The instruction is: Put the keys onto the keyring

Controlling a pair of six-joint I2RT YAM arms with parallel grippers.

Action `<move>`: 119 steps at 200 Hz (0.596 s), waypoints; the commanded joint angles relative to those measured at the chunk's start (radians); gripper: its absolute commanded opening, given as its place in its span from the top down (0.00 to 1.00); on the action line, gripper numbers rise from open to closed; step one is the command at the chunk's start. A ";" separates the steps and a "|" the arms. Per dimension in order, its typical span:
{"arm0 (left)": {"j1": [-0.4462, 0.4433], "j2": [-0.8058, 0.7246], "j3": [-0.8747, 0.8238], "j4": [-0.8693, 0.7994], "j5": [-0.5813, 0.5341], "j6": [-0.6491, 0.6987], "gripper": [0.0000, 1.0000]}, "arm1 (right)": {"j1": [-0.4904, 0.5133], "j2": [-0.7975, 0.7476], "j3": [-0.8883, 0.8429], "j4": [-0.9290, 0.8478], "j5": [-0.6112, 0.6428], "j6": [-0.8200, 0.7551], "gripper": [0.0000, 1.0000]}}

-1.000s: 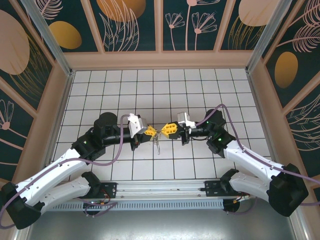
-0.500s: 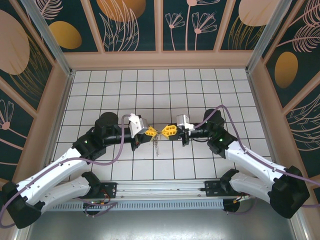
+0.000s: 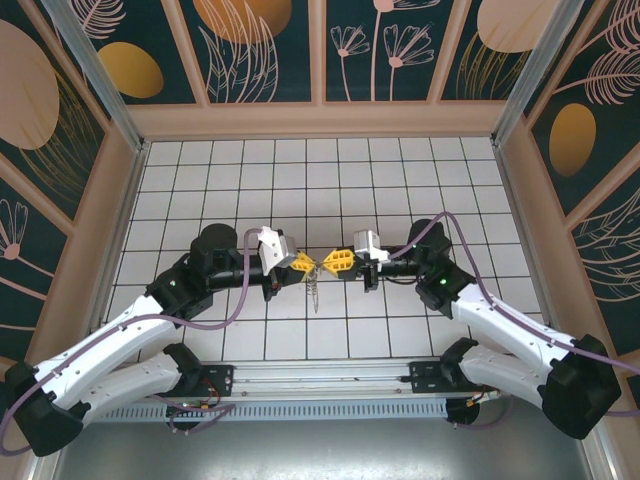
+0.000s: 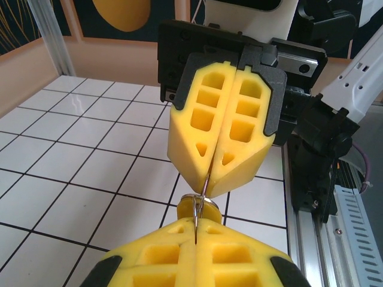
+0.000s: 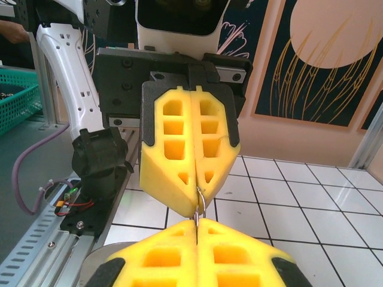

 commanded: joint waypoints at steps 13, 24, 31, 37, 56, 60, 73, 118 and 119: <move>-0.003 0.006 0.038 0.032 0.005 0.002 1.00 | 0.018 -0.022 0.011 0.038 -0.008 0.007 1.00; -0.003 0.007 0.039 0.035 0.007 -0.001 1.00 | 0.020 -0.023 0.015 0.023 -0.007 -0.001 1.00; -0.003 0.007 0.038 0.038 0.009 -0.002 1.00 | 0.023 -0.024 0.019 0.011 -0.003 -0.009 1.00; -0.003 0.007 0.037 0.041 0.010 -0.004 1.00 | 0.025 -0.024 0.021 -0.002 0.002 -0.018 1.00; -0.002 0.006 0.034 0.052 0.020 -0.014 1.00 | 0.034 -0.030 0.021 -0.028 0.016 -0.047 1.00; -0.003 0.007 0.034 0.054 0.021 -0.015 1.00 | 0.036 -0.032 0.020 -0.031 0.018 -0.053 1.00; -0.003 0.006 0.033 0.055 0.023 -0.017 1.00 | 0.046 -0.054 -0.003 -0.018 0.015 -0.098 1.00; -0.003 -0.002 0.026 0.061 0.026 -0.025 1.00 | 0.066 -0.079 -0.022 -0.024 0.045 -0.142 1.00; -0.002 -0.002 0.026 0.061 0.027 -0.025 1.00 | 0.067 -0.080 -0.022 -0.025 0.046 -0.144 1.00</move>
